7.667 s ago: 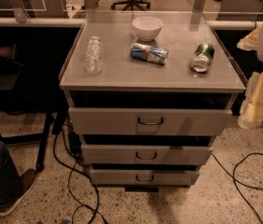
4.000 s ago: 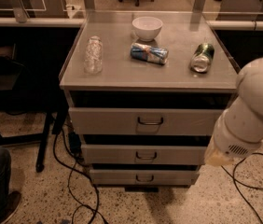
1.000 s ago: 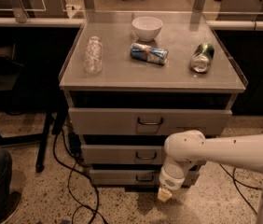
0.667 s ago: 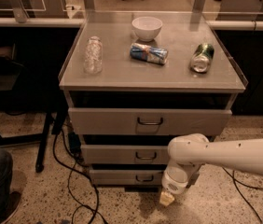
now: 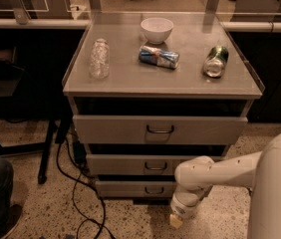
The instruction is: Open bottom drawer
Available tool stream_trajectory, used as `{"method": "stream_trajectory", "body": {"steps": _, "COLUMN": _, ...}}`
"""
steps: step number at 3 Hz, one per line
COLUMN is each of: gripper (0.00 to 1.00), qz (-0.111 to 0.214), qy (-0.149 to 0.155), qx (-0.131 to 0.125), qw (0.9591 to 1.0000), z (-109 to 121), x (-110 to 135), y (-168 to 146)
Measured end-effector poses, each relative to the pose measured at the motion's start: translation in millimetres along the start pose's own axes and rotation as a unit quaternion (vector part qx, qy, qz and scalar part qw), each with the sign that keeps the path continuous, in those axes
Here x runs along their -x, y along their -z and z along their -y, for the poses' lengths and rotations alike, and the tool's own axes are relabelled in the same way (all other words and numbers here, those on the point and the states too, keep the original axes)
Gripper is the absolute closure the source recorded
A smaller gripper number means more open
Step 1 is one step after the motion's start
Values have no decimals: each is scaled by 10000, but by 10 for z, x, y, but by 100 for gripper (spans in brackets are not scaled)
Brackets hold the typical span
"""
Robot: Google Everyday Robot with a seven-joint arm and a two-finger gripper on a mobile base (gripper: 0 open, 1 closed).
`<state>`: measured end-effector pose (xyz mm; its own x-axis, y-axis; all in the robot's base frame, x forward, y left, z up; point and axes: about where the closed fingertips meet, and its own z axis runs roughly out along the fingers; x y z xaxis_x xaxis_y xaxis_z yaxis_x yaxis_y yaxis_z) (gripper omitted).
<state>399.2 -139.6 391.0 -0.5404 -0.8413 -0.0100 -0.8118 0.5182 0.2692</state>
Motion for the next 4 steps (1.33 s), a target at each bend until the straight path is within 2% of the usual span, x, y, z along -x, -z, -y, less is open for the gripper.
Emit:
{"method": "stream_trajectory", "body": {"steps": 1, "gripper": 100, "qz": -55, "qy": -354, "qx": 30, "qw": 9994, "z": 202, "x": 27, "y": -251}}
{"method": "stream_trajectory", "body": {"steps": 2, "gripper": 100, "qz": -59, "qy": -374, "qx": 52, "qw": 9993, "z": 206, "x": 23, "y": -279}}
{"method": "stream_trajectory", "body": {"steps": 3, "gripper": 100, "qz": 85, "qy": -599, "qx": 362, "qw": 9975, "z": 267, "x": -34, "y": -454}}
{"method": "stream_trajectory", "body": {"steps": 4, "gripper": 100, "qz": 462, "qy": -1044, "qx": 523, "qw": 9921, "z": 562, "x": 53, "y": -668}}
